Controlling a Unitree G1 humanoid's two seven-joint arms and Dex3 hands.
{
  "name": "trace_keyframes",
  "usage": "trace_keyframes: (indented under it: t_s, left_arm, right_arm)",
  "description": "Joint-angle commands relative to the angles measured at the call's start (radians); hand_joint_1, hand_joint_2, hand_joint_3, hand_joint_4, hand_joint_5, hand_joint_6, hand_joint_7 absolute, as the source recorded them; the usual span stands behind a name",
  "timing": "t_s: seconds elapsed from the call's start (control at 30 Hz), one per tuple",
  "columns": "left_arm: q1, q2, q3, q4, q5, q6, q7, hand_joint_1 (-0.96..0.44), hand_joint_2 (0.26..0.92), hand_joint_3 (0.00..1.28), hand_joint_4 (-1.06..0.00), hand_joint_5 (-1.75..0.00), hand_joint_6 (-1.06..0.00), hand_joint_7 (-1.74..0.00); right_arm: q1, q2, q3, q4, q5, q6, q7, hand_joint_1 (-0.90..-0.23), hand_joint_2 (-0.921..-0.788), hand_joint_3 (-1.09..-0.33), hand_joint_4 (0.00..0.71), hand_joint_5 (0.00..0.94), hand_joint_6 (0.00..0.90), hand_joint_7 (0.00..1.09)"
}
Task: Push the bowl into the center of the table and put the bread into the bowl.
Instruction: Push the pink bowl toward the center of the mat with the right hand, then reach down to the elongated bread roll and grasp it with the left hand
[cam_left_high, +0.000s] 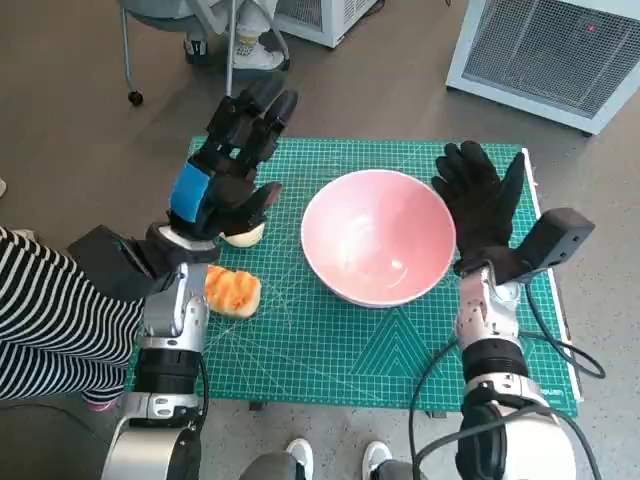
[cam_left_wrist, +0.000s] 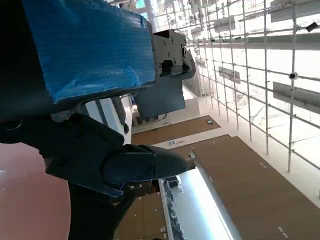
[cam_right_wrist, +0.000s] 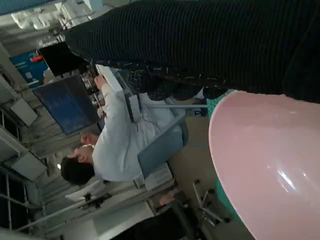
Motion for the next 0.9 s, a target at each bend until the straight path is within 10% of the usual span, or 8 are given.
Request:
trace_keyframes:
  t_s: [0.03,0.4,0.9]
  left_arm:
    - [0.014,0.002,0.0,-0.02,0.002,-0.011,0.004,-0.6,0.921,0.42,-0.11,-0.04,0.0,-0.42]
    - [-0.001,-0.007,-0.012,-0.018,0.016,-0.005,0.02,-0.62,0.921,0.42,-0.11,-0.03,0.0,-0.42]
    - [-0.01,-0.032,-0.058,-0.097,0.015,0.058,0.052,-0.61,0.921,0.42,-0.14,-0.03,0.0,-0.51]
  right_arm:
    - [0.023,-0.018,0.021,-0.023,-0.019,-0.019,-0.001,-0.654,-0.921,-0.823,0.121,0.002,0.125,0.19]
    - [0.078,-0.044,0.091,-0.22,-0.062,-0.112,0.004,-0.65,-0.921,-0.831,0.147,0.012,0.152,0.19]
    - [0.304,-0.04,0.232,-0.824,-0.092,-0.068,0.01,-0.67,-0.921,-0.792,0.163,0.011,0.179,0.22]
